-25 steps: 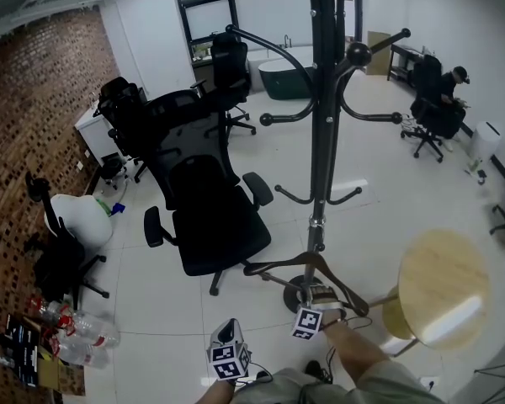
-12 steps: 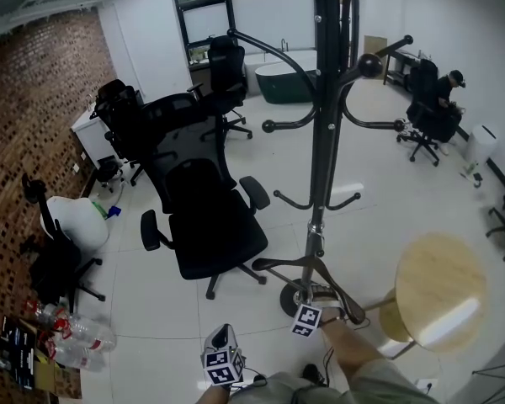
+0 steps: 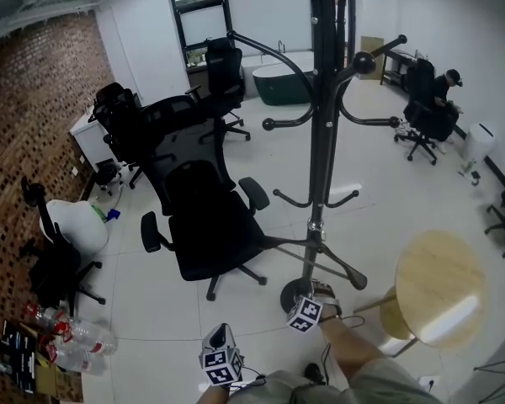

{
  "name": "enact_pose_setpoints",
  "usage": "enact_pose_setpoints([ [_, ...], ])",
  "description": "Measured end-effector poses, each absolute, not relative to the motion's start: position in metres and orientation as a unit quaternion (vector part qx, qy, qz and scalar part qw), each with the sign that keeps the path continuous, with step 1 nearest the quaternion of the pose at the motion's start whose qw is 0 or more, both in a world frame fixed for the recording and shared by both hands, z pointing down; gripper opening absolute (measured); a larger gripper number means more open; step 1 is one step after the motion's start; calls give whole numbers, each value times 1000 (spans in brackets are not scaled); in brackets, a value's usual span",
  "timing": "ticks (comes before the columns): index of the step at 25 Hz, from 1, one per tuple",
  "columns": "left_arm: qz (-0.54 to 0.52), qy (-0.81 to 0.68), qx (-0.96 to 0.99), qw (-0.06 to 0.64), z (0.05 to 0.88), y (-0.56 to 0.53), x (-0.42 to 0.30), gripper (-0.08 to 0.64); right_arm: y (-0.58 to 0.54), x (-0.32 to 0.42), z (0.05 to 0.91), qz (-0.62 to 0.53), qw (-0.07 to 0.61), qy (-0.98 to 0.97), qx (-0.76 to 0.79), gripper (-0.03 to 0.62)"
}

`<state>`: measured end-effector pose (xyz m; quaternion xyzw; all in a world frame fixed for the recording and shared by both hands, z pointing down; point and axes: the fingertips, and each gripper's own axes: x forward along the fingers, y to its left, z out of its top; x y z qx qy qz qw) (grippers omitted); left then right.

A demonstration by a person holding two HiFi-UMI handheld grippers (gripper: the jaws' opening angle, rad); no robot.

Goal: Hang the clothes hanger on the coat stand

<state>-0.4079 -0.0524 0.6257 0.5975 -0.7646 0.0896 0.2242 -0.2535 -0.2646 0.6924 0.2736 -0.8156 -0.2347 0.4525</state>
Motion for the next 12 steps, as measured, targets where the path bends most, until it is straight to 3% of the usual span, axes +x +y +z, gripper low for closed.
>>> enact_pose_setpoints([
  [12,65,-709,677,187,619,-66,-388,17,-173,-240,563,13,159,-884,440,126],
])
